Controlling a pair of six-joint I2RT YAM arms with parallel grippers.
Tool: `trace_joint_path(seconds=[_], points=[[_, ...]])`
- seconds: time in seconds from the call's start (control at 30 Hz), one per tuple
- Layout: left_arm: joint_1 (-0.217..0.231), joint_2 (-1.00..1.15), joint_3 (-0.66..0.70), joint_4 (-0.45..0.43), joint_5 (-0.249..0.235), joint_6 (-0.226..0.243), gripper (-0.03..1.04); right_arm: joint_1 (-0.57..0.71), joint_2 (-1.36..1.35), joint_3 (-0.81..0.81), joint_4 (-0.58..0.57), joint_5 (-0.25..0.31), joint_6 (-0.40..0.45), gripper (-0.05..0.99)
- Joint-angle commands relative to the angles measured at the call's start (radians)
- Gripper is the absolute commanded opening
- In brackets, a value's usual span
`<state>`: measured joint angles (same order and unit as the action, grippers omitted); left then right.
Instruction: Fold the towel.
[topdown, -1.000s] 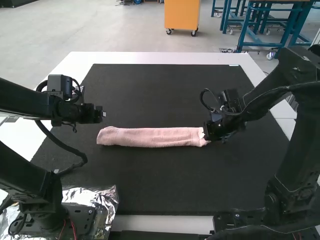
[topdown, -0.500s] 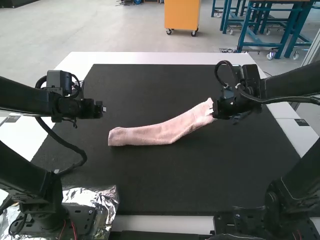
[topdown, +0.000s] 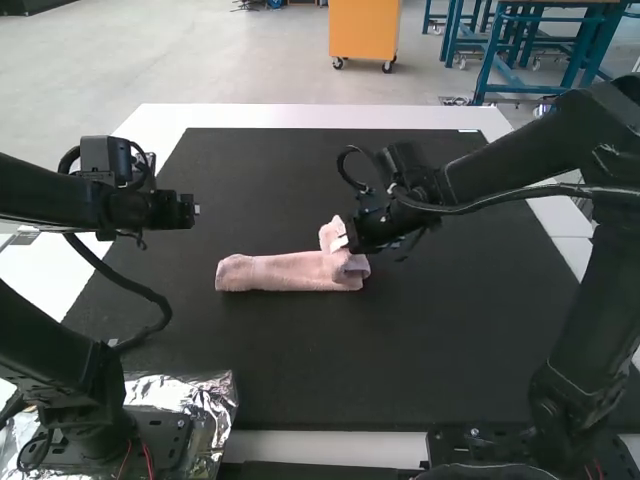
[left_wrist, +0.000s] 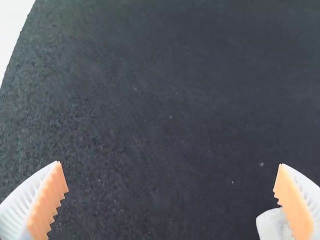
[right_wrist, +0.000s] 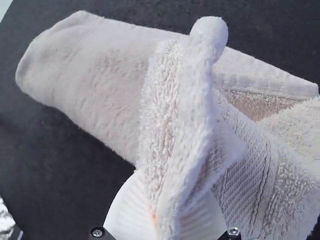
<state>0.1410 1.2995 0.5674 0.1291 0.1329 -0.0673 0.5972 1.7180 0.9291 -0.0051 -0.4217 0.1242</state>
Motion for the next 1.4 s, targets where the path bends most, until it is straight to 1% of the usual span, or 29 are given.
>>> trace_joint_path(seconds=[0.0,0.17,0.47,0.53,0.87,0.9,0.97,1.0,1.07,1.1,1.13,1.2,1.37], points=[[0.031,-0.016,0.019,0.021,-0.012,0.014,0.97,0.056,0.032,0.068,0.014,0.008,0.023,-0.02],[0.049,-0.016,0.008,0.027,-0.009,0.015,0.97,0.116,0.118,0.146,0.020,0.015,0.017,-0.02],[0.085,-0.016,-0.023,0.047,-0.004,0.026,0.97,0.179,0.267,0.297,0.022,0.018,0.015,-0.02],[0.088,-0.016,-0.027,0.050,0.002,0.026,0.97,0.193,0.293,0.327,0.020,0.018,0.015,-0.02],[0.088,-0.016,-0.032,0.055,0.004,0.027,0.97,0.282,0.408,0.467,0.014,0.017,0.022,-0.01],[0.088,-0.016,-0.032,0.055,0.004,0.027,0.97,0.289,0.419,0.481,0.004,0.017,0.025,0.07],[0.088,-0.016,-0.034,0.055,0.004,0.027,0.97,0.300,0.431,0.511,-0.036,0.015,0.015,0.40],[0.089,-0.016,-0.032,0.058,0.004,0.027,0.97,0.305,0.433,0.524,-0.052,0.011,0.003,0.51],[0.088,-0.016,-0.032,0.060,0.004,0.027,0.97,0.311,0.428,0.540,-0.059,0.004,0.000,0.79],[0.089,-0.016,-0.032,0.061,0.004,0.027,0.97,0.312,0.419,0.553,-0.068,-0.005,-0.001,0.86],[0.089,-0.016,-0.032,0.061,0.004,0.026,0.97,0.311,0.407,0.563,-0.088,-0.026,-0.009,0.90],[0.088,-0.017,-0.032,0.063,0.004,0.026,0.97,0.308,0.364,0.577,-0.124,-0.072,-0.023,0.90],[0.081,-0.016,-0.032,0.066,0.005,0.026,0.97,0.302,0.273,0.574,-0.125,-0.074,-0.020,0.91]])
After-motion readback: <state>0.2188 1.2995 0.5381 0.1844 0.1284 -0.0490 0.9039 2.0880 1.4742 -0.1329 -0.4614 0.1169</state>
